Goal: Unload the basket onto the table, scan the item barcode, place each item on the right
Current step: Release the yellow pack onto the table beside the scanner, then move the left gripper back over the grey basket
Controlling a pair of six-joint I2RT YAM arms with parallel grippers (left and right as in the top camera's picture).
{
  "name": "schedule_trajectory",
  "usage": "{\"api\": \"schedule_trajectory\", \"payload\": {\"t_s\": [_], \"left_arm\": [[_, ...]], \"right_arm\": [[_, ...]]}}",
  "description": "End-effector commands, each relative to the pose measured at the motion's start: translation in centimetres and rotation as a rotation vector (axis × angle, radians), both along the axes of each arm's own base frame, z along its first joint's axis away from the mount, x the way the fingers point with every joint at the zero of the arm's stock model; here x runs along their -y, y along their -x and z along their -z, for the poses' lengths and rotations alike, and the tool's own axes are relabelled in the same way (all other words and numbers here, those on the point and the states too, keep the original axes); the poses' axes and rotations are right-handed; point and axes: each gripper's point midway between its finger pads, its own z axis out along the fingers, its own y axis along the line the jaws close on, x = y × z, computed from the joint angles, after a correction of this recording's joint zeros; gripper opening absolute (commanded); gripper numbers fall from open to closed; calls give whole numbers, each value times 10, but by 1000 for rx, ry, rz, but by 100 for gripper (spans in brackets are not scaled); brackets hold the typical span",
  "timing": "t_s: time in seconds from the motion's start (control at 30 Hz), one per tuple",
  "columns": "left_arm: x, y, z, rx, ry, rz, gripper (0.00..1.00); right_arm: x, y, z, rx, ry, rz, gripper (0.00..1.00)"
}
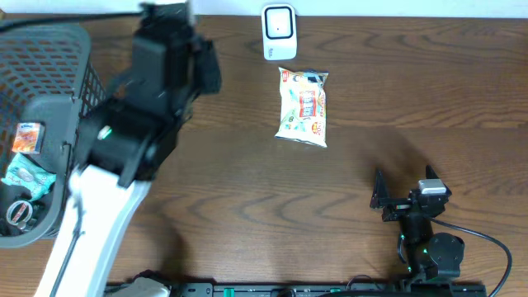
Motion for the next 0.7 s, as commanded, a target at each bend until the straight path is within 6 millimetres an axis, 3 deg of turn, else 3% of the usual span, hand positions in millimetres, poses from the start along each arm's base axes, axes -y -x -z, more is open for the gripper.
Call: {"api": "schedule_trajectory", "payload": {"t_s": [0.0,0.13,0.3,0.53,0.67], "left_arm": [[-10,11,4,-37,21,-40,76],[-14,16,3,-43,18,-44,91],[-14,16,6,-53,14,-44,100],[-17,19,10,-71,-27,-39,98],[-45,17,5,-39,-105,-171,98]], "right_arm": [[-2,0,0,1,8,-8,99],[-2,0,0,1,8,-8,99],[-2,0,0,1,8,-8,99],[-2,0,0,1,8,-8,99],[-2,0,0,1,8,-8,99]]}}
